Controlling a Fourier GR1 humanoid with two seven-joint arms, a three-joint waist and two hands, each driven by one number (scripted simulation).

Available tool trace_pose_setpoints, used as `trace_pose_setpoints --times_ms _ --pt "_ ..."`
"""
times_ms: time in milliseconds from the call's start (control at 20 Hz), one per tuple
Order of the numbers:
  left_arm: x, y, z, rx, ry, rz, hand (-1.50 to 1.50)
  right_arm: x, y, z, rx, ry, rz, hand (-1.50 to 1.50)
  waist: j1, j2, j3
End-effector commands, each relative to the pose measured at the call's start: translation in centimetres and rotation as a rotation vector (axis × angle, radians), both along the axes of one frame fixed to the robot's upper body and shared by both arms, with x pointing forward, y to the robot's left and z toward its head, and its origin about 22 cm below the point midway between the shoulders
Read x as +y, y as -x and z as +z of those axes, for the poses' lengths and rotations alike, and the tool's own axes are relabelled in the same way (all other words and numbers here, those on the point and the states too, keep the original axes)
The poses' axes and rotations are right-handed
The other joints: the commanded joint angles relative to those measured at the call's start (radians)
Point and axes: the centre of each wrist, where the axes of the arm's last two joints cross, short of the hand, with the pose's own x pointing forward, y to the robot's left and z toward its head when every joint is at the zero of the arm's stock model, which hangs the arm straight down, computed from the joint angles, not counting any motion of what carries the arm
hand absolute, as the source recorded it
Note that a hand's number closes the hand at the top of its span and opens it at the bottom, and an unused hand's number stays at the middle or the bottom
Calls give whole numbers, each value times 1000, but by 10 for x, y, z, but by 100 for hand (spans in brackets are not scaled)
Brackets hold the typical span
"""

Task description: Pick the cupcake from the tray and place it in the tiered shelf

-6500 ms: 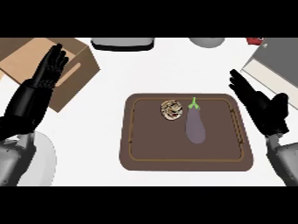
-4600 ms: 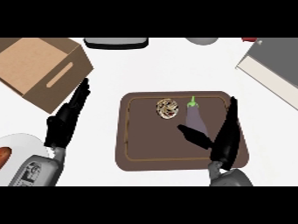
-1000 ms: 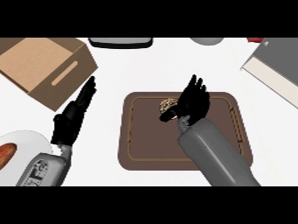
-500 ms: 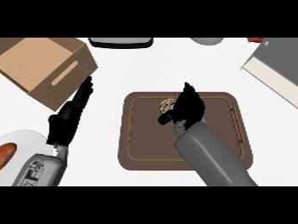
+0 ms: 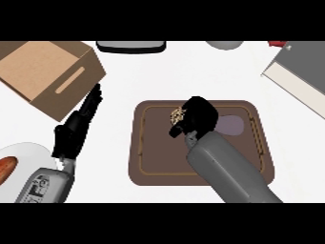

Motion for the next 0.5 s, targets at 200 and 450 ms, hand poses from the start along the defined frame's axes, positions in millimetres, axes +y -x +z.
trace_pose_setpoints --times_ms 200,450 --pt "0 -5 5 -13 8 -21 0 -17 -44 14 56 -7 -261 150 6 14 2" --pt "0 -7 0 -21 13 -11 0 -51 -87 40 -13 11 -345 150 17 19 2"
